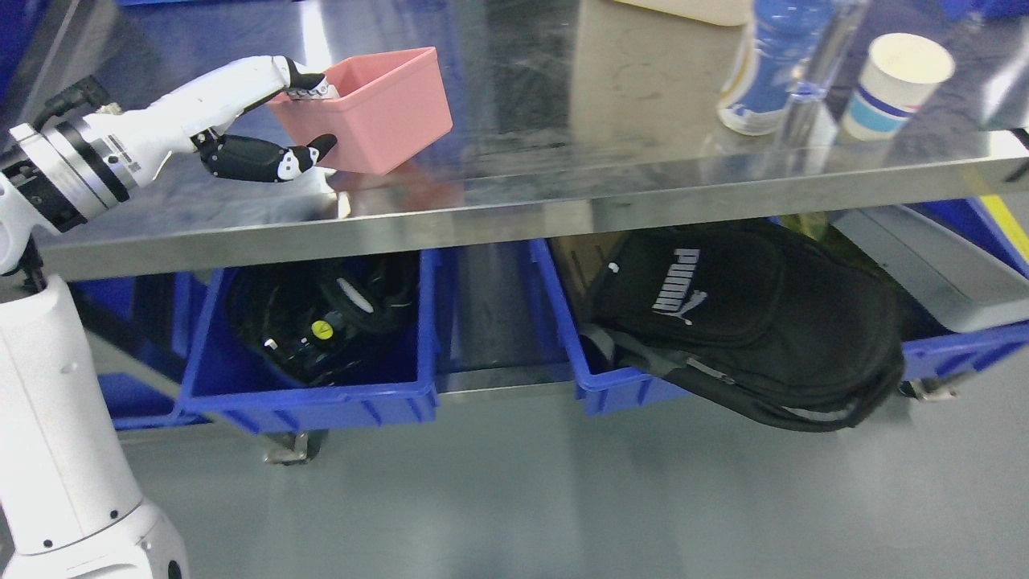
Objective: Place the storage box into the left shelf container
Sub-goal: 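Lift the pink box off the table with the left hand, then carry the pink box in the left hand while turning toward the shelf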
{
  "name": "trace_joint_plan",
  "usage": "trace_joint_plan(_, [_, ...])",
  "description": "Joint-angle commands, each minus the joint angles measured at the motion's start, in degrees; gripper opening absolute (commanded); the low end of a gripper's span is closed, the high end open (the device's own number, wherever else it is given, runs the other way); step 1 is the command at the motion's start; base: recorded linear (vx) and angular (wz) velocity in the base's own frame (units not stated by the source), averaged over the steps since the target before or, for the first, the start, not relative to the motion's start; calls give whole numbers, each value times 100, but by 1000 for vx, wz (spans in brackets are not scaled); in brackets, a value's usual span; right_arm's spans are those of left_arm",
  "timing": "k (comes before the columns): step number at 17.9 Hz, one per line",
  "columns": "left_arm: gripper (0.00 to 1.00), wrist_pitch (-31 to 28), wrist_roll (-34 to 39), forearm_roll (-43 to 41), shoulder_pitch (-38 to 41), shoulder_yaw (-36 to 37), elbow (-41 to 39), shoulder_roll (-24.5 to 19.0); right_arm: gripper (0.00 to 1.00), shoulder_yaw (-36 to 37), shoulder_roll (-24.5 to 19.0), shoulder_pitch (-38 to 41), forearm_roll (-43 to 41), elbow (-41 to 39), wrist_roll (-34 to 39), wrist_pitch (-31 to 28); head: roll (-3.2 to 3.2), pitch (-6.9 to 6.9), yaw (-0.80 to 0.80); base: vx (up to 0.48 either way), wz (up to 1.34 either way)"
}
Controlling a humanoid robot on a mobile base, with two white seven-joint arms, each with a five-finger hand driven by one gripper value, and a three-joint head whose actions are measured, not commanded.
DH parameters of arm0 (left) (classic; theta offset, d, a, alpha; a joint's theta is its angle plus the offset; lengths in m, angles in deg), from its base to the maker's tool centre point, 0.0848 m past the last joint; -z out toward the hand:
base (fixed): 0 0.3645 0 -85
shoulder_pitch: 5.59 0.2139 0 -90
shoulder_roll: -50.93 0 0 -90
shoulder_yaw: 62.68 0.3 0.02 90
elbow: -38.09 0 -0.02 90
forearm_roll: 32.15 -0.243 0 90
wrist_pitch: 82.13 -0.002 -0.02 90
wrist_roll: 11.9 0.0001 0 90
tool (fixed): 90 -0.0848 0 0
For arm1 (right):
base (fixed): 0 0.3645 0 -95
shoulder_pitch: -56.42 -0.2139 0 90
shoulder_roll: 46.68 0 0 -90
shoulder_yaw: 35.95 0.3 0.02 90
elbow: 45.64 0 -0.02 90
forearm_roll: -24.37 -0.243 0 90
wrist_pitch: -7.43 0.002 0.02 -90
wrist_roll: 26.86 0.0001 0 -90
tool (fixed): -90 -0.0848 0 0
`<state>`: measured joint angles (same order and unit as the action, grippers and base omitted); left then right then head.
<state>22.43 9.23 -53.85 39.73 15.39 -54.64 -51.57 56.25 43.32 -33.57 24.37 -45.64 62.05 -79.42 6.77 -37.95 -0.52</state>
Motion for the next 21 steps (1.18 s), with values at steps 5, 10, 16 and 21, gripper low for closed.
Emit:
trace_joint_plan(5, [0,20,-3,-246,47,-125,-175,494,99,0,100,-107,0,-100,3,2,0,0,0,-114,949])
trace_joint_plan(10, [1,38,-12,-405,126,-81,-175,705,99,0,100,-107,0,-100,3,2,0,-2,0,-70,1182])
trace_joint_plan(16, [1,143,-12,-484,346,-20,-166,723,99,0,100,-107,0,-100,3,2,0,-4,0,40,1309])
trace_joint_plan(21, [1,152,-12,-502,469,-46,-148,793,99,0,100,-107,0,-100,3,2,0,-5,0,176,1083])
